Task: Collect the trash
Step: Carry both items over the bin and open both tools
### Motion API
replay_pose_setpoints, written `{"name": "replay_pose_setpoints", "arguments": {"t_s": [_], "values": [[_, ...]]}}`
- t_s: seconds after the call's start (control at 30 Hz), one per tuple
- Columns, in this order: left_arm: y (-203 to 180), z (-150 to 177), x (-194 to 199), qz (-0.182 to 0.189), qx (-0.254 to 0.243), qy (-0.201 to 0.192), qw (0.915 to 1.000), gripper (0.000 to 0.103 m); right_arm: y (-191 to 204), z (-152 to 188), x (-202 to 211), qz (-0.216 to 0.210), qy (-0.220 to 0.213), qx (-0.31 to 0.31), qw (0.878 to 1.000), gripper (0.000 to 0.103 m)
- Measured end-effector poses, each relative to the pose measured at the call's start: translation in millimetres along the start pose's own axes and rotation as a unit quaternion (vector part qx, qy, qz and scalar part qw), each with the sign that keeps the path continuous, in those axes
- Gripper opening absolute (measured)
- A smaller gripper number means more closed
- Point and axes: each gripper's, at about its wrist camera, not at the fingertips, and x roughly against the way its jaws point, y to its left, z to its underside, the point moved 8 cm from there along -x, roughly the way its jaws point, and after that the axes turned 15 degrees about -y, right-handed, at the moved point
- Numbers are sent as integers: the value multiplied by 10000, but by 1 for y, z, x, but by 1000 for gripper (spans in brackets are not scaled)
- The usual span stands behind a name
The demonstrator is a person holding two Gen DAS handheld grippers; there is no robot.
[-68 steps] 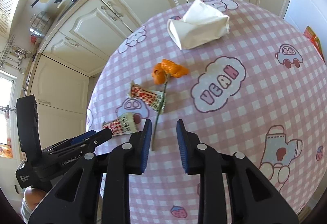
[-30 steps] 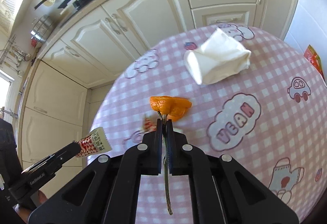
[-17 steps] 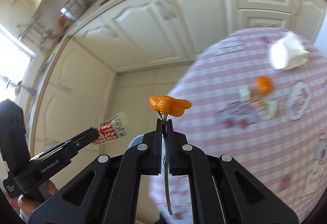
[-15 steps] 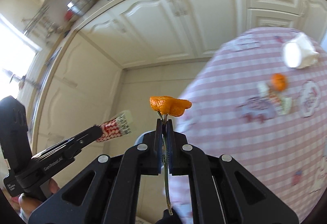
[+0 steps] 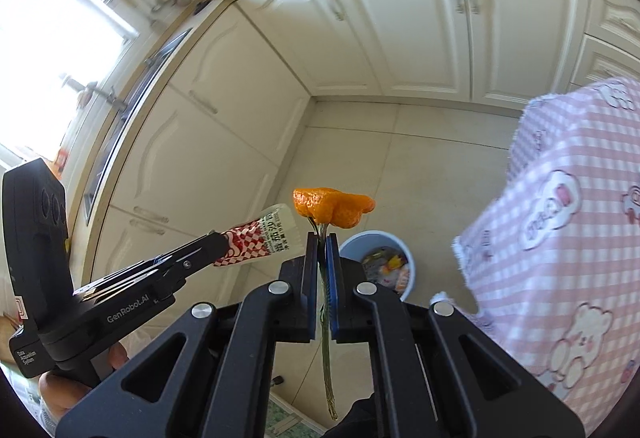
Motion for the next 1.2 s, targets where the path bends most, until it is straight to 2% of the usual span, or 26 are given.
{"name": "replay_pose_setpoints", "arguments": {"t_s": [0.37, 0.43, 0.47, 0.5, 0.87, 1.2], "values": [[30, -4, 12, 22, 129, -46, 9999, 13, 39, 11, -15, -57, 85, 218, 9997, 3], [29, -5, 11, 42, 134, -44, 9999, 25, 41, 12, -16, -53, 90, 238, 9997, 3], [31, -5, 12, -11, 145, -60, 9999, 36, 43, 13, -17, -44, 90, 243, 9997, 3], [33, -6, 13, -33, 203, -113, 9997, 41, 44, 13, -17, -34, 93, 246, 9996, 3], [39, -4, 17, -12, 228, -44, 9997, 42, 49, 17, -17, 13, 152, 271, 9995, 3], [59, -2, 24, -214, 282, 23, 9994, 43, 68, 23, -27, -107, 241, 389, 9989, 3]]}}
